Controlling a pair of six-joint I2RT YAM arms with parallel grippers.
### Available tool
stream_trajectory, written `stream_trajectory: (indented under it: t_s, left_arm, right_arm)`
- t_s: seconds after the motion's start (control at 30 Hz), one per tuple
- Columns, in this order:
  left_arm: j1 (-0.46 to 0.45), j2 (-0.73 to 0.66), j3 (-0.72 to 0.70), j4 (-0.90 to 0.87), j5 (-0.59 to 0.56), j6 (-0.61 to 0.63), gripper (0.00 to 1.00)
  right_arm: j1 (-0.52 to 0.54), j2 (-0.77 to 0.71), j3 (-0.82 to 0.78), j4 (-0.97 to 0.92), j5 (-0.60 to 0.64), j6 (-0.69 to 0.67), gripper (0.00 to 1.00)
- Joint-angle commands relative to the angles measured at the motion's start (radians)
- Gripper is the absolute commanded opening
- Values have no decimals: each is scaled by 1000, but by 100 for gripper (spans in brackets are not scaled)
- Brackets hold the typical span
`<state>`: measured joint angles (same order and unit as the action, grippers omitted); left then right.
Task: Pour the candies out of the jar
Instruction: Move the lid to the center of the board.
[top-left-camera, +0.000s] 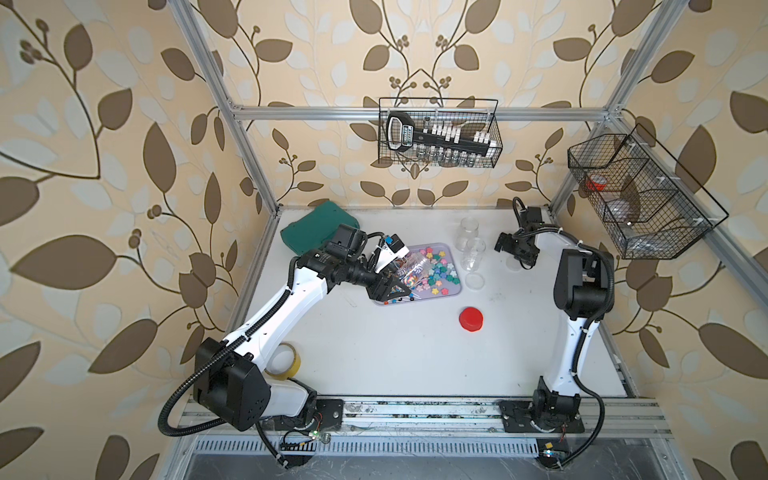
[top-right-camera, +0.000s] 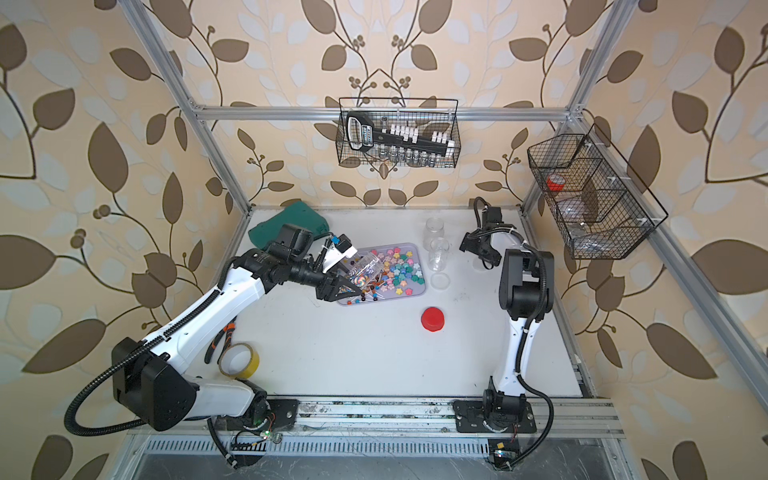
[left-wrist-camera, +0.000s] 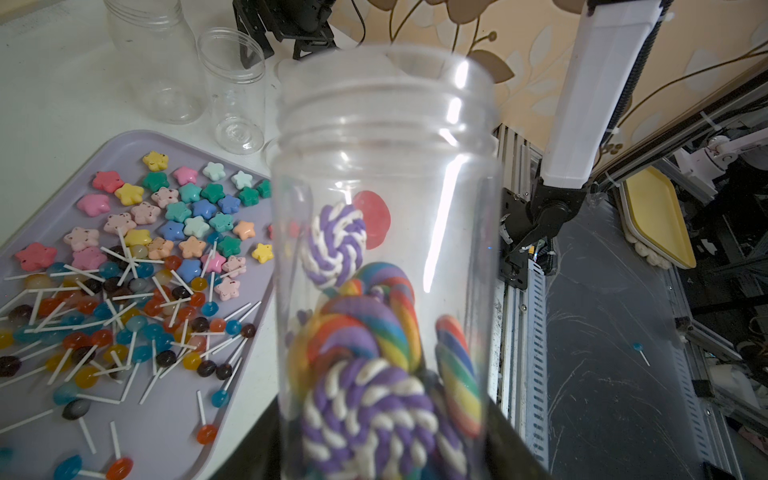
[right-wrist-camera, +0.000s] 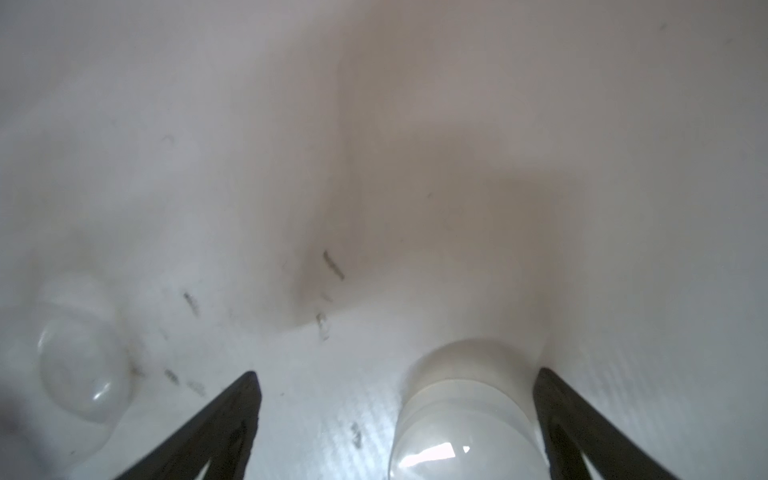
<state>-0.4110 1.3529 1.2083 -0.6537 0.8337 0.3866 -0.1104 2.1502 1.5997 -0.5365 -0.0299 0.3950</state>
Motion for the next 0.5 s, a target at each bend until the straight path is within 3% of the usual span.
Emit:
stream_trajectory:
  t_s: [0.0,0.3,0.47]
  left_arm:
    - [3,-25,14,26,38,9,24]
    - [1,-35,2,38,29,7,24]
    - [1,-4,2,42,-41,-8,24]
  right_arm:
    - [25,-33,-68,-17,-80,42,99]
    - [71,-115,-151,-9,-95,59,98]
    - [60,-174,-118,-46,-65,41,98]
